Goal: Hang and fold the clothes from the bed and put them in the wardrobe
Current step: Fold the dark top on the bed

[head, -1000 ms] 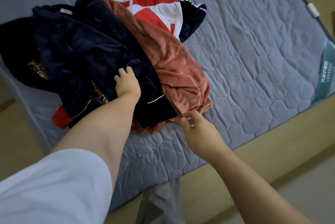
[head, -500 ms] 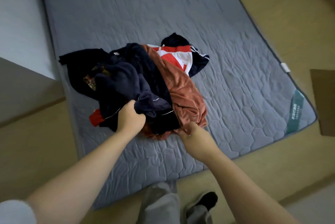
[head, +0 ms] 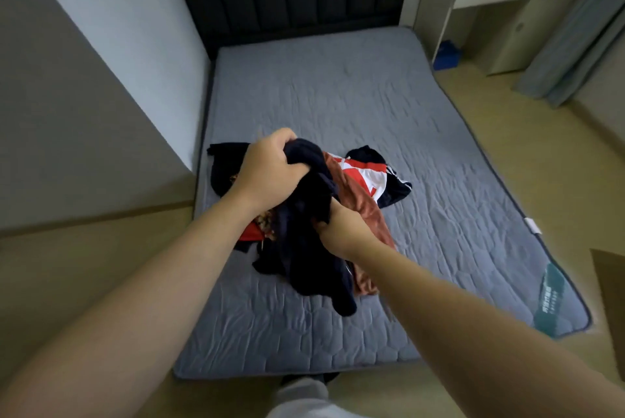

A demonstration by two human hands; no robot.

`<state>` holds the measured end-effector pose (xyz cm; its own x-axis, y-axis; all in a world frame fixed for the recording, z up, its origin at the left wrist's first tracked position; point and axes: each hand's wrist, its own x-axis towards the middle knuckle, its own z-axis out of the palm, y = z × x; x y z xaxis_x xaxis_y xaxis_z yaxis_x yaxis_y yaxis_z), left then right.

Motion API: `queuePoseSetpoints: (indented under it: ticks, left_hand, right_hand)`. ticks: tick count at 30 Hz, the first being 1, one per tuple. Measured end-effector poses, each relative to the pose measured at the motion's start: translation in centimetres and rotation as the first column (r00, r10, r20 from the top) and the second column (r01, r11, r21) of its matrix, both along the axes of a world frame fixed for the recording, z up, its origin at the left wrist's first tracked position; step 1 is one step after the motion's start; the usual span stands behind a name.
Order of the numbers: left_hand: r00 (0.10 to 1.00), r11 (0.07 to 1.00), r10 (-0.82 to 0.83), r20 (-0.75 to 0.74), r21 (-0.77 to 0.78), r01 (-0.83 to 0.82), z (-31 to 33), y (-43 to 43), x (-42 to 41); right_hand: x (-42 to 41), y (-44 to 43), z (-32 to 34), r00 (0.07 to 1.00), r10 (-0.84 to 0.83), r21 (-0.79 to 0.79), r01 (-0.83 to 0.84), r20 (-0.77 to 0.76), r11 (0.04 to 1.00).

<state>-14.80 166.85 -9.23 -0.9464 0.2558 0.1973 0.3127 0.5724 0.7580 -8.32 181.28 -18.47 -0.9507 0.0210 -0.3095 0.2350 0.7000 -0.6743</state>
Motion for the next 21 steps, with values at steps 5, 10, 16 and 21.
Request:
queuePoseSetpoints:
  ticks: [5, 10, 16, 21]
  left_hand:
    - [0.990, 0.988, 0.113, -0.088, 0.114, -0.103, 5.9, 0.3, 1.1]
    - [0.984, 0.924, 0.106, 0.141, 0.351, -0.150, 10.8, 1.9, 0.1]
    - [0.991, 0.963, 0.093, 0.097, 0.242, -0.114, 14.6, 2.3, -2.3]
    - [0.892, 0.949, 0.219, -0.396, -0.124, -0.289, 19.0, 0.7, -3.9]
  right_hand:
    - [2.3, 2.3, 1.8, 0.995, -0.038, 0.136, 0.025, 0.091, 0.990]
    - [2.9, 6.1, 6.0, 0.979, -0.201, 0.184, 0.195, 0.015, 0.963]
    - [2.9, 11.6, 14.4, 0.943, -0.256, 0.055, 0.273, -0.212, 0.960]
    - [4.9, 18.6, 18.8, 0.972, 0.004, 0.687, 0.162, -0.233, 0.708]
